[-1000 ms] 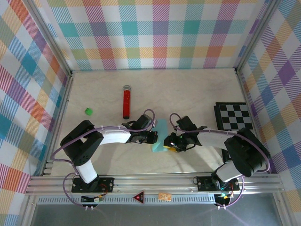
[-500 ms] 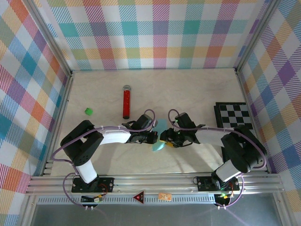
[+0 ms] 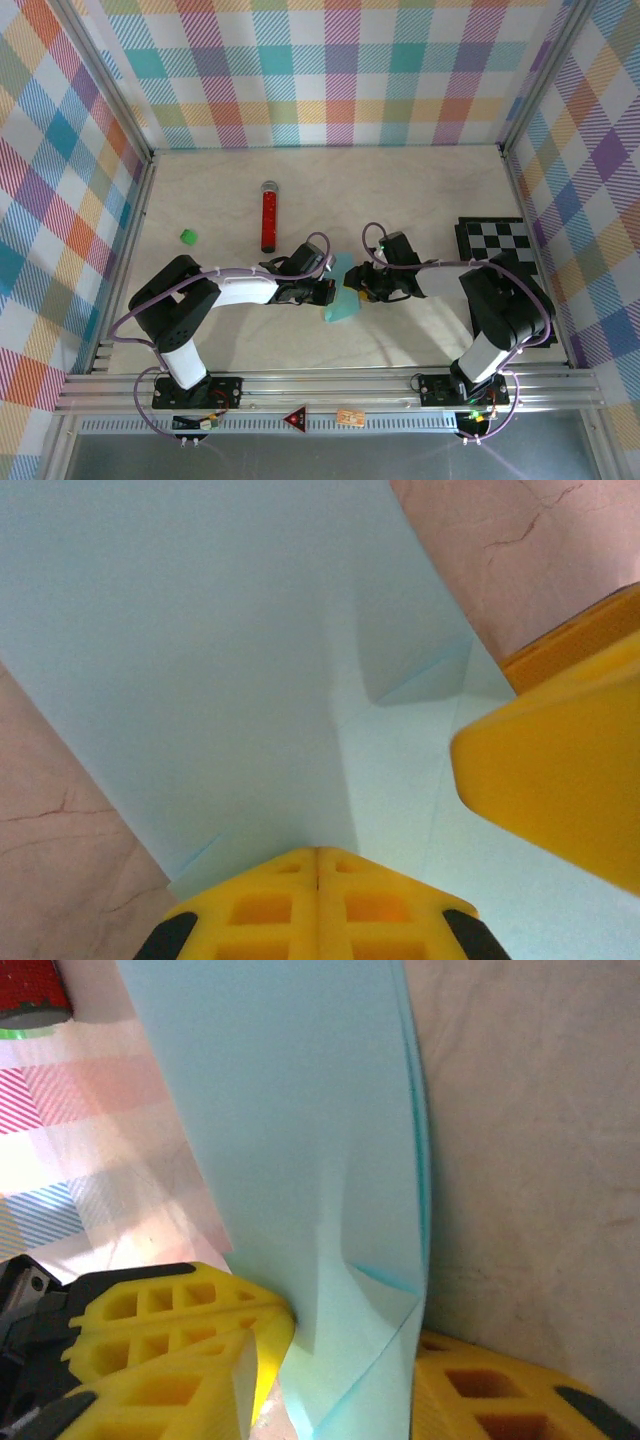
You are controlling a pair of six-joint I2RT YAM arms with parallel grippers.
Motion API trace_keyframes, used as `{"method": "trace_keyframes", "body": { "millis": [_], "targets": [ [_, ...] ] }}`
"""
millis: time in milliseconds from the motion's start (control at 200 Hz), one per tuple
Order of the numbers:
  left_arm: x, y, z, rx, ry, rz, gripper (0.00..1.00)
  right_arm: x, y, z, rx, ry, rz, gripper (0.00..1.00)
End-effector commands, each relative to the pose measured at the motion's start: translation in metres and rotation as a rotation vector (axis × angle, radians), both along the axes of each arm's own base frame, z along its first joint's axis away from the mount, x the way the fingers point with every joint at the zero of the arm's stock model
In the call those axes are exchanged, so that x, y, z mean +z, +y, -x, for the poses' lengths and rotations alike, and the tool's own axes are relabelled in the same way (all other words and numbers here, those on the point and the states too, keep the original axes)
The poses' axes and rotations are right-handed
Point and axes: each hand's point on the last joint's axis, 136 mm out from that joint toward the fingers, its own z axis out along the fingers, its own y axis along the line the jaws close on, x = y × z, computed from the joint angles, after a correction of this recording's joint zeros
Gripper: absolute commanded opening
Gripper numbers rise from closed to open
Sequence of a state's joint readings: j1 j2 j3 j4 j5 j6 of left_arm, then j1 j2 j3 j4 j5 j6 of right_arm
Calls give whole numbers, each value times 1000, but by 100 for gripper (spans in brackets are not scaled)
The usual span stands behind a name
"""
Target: Fold a paper plane with a square sheet of paper (pick it up from the middle)
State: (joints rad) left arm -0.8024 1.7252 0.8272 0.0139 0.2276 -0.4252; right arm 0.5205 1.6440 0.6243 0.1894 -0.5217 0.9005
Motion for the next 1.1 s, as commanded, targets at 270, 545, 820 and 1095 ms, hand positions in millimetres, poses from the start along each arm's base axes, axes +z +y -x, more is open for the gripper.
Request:
{"method": "trace_keyframes", "body": {
  "millis": [270, 545, 820, 1095],
  "targets": [
    [-13, 9, 12, -17, 51, -33, 0, -2, -2, -8, 20, -76, -75, 19],
    [-7, 7, 14, -22, 52, -15, 0, -1, -4, -11, 24, -92, -75, 14],
    [12, 7, 9, 6, 7, 24, 3, 6, -10, -12, 10, -132, -48, 6],
    [49, 47, -10, 212, -194, 32, 8, 40, -37, -12, 17, -325, 227, 5]
  ]
}}
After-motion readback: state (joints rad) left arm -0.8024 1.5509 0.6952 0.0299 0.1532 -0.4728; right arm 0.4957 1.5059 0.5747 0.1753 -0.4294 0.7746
